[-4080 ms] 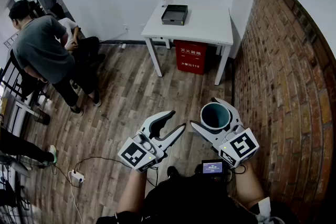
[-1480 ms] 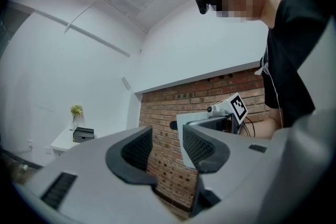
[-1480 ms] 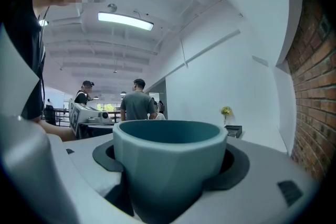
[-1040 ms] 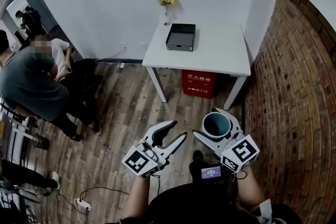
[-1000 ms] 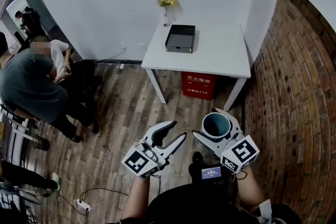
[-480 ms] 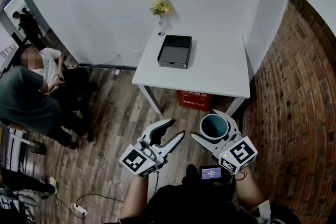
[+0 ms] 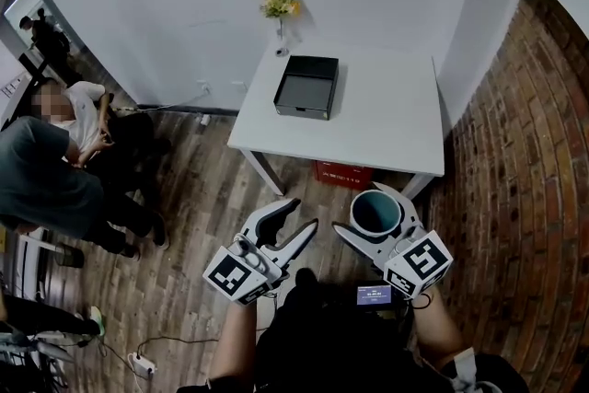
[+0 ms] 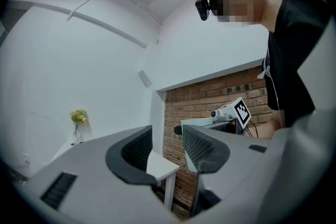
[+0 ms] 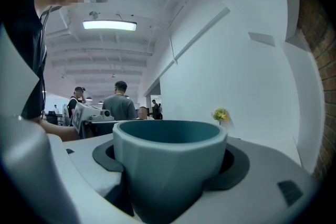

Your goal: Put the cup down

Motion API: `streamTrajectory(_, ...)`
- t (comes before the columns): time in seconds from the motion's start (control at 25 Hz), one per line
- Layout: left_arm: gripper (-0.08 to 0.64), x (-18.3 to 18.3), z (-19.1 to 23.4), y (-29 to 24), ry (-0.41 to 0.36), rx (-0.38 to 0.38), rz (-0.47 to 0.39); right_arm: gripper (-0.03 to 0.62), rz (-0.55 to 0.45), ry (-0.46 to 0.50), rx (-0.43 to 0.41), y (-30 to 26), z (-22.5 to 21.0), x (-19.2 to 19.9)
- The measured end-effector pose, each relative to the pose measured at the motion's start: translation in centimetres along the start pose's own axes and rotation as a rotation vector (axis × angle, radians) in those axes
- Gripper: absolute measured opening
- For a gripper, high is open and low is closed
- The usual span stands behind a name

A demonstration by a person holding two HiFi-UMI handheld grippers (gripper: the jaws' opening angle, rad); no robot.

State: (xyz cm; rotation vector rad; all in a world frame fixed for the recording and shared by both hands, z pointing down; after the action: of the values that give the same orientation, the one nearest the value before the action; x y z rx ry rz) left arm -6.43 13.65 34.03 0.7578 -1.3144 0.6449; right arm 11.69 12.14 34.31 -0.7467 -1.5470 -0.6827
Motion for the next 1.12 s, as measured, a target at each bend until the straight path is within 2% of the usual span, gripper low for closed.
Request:
streamTrajectory(0.36, 0.187, 1.2, 5.9, -2.4, 0.003, 0.019, 0.004, 0.405, 0.002, 0.002, 0.026, -4.6, -3.9, 0.7)
streamTrajectory(0.56, 0.186, 1.5, 11.0, -4.4, -0.01, 0.061, 0.019, 0.405, 0.0, 0.014, 0.069, -8.3, -6.8, 0.3)
streamTrajectory(0.8, 0.186, 1.1, 17.8, -6.9, 0.015, 0.089, 0.0, 0.405, 0.018, 0.016, 0.107, -14.0, -10.4, -0.3)
streamTrajectory(0.96, 0.186, 0.7, 22.5, -7.6, 0.02, 0.104, 0.05, 0.405, 0.03, 0.02, 0.133, -17.8, -12.0, -1.4)
streamTrajectory(1.12, 0.187, 0.5, 26.2, -8.3, 0.027, 0.118, 0.037, 0.406, 0.03, 0.021, 0.153, -21.2, -13.5, -1.9)
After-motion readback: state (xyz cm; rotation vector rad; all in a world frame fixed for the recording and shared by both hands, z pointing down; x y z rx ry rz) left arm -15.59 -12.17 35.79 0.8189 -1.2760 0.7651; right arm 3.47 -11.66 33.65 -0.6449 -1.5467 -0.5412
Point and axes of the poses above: the fingertips, and each gripper's own axes: y backward along the fingers, z to its left, x out of its underside, the point moved 7 cm from there along y, backward along the fingers, and after that the axes turned 3 degrees about -z, right-handed, at the moved point
